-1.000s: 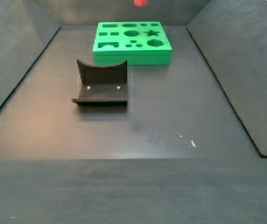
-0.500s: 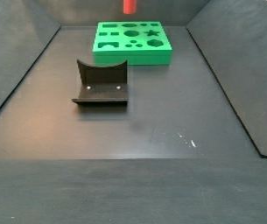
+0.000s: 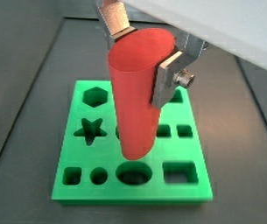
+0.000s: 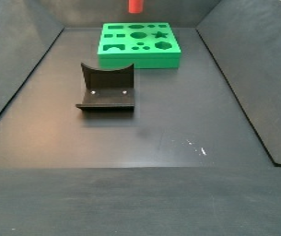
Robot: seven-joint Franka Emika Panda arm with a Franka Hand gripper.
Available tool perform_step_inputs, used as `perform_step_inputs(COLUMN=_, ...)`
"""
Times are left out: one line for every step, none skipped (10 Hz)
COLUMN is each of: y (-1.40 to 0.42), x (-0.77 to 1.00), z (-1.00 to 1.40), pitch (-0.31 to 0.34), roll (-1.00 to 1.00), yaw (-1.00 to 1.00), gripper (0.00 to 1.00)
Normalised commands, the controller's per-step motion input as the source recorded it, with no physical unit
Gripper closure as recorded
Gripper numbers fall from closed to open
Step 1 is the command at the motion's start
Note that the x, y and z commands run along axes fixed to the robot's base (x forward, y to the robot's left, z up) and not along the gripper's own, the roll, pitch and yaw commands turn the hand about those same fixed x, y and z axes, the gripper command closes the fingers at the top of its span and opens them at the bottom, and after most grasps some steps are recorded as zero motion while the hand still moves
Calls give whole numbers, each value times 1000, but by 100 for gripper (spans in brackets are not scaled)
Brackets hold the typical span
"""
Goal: Insert the oval object.
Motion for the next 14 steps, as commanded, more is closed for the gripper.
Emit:
perform_step_inputs(y=-277, x=23, z=-26, pitch=0, roll=0, yaw=-949, gripper=100)
perform_step_inputs(y=-57, x=0, z=-223, pitch=0, roll=34, yaw=-1000, gripper=100)
perform_step_inputs(y=0, x=0, z=-320, pitch=-1, roll=47, yaw=-1000, gripper=100)
perform_step_inputs(y=0, x=0, z=-331, pitch=-3, roll=47, yaw=-1000, gripper=100)
perform_step_inputs(y=0, x=0, z=-343, pitch=-10, roll=51, yaw=-1000, gripper=100)
perform_step_inputs(y=0, x=0, z=-360, pitch=-29, roll=57, yaw=-1000, gripper=100)
perform_step_inputs(y=0, x=0, z=-363, pitch=-27, roll=56, yaw=-1000, gripper=100)
perform_step_inputs(y=0, x=0, z=-363, pitch=-24, roll=57, yaw=-1000, gripper=100)
perform_step_inputs(y=0, x=26, z=-346, pitch=-20, roll=53, yaw=-1000, gripper=100)
perform_step_inputs(y=-23, x=183, z=-220, pitch=0, roll=19, yaw=-897, gripper=100)
perform_step_inputs(y=-320, x=374, z=-89, pitch=0, roll=71, yaw=-554, gripper=100)
perform_step_inputs(y=-157, x=314, z=-26, pitch=29, roll=63, yaw=-300, gripper=100)
perform_step_inputs(y=-14, x=169, z=-106, pitch=19, roll=0, yaw=-26, gripper=100)
perform_step_inputs(y=0, x=43, z=-197, pitch=0, roll=23, yaw=0, gripper=100)
